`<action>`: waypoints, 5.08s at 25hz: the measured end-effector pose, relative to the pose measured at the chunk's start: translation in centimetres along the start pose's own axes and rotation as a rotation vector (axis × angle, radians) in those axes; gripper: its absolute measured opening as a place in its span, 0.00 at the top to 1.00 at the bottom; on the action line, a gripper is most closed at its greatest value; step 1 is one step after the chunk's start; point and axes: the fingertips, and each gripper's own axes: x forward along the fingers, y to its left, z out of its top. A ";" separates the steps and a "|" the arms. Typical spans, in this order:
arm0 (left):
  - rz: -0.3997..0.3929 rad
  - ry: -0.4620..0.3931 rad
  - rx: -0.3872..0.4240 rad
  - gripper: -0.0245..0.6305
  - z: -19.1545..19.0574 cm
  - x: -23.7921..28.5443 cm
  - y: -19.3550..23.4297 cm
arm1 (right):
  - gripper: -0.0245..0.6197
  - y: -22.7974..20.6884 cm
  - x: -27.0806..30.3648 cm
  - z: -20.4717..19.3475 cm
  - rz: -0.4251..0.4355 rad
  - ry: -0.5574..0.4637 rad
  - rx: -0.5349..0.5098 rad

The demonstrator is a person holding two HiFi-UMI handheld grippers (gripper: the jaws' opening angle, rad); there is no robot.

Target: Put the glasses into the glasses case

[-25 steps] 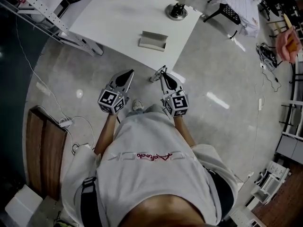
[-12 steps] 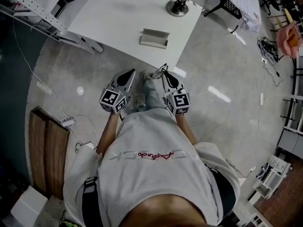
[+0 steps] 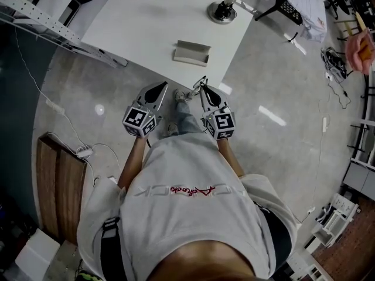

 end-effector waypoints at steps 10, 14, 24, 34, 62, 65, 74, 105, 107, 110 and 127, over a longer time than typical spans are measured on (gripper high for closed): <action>-0.005 0.025 -0.019 0.95 1.2 4.6 3.7 | 0.95 -3.2 4.6 -0.7 0.009 0.070 0.024; -0.006 0.042 -0.053 0.95 0.6 6.3 4.9 | 0.95 -4.1 6.4 -1.7 0.025 0.118 0.028; 0.015 0.088 -0.137 0.95 -1.9 8.6 7.0 | 0.95 -5.3 10.8 -5.2 0.114 0.279 -0.043; 0.057 0.059 -0.156 0.95 -1.4 8.5 9.0 | 0.95 -5.7 14.4 -5.2 0.170 0.484 -0.546; 0.158 0.044 -0.175 0.95 -1.5 4.7 10.6 | 0.94 -7.9 21.7 -10.9 0.156 0.727 -0.826; 0.159 0.042 -0.175 0.95 -1.5 4.7 10.7 | 0.93 -7.9 21.6 -11.0 0.154 0.734 -0.819; 0.152 0.035 -0.168 0.95 -1.1 4.7 10.5 | 0.81 -7.5 21.4 -10.1 0.161 0.700 -0.821; 0.007 -0.052 0.039 0.95 2.6 1.2 1.2 | 0.97 -0.2 9.7 0.9 0.115 0.196 -0.090; -0.004 -0.053 0.047 0.95 2.6 0.8 0.2 | 0.97 0.7 8.3 2.0 0.142 0.113 0.001; -0.022 -0.056 0.055 0.95 2.3 0.2 -1.3 | 0.97 3.1 5.0 4.5 0.227 -0.088 0.034; -0.058 -0.036 0.043 0.95 -0.8 -2.6 -7.8 | 0.97 7.9 -5.3 3.9 0.277 -0.188 0.000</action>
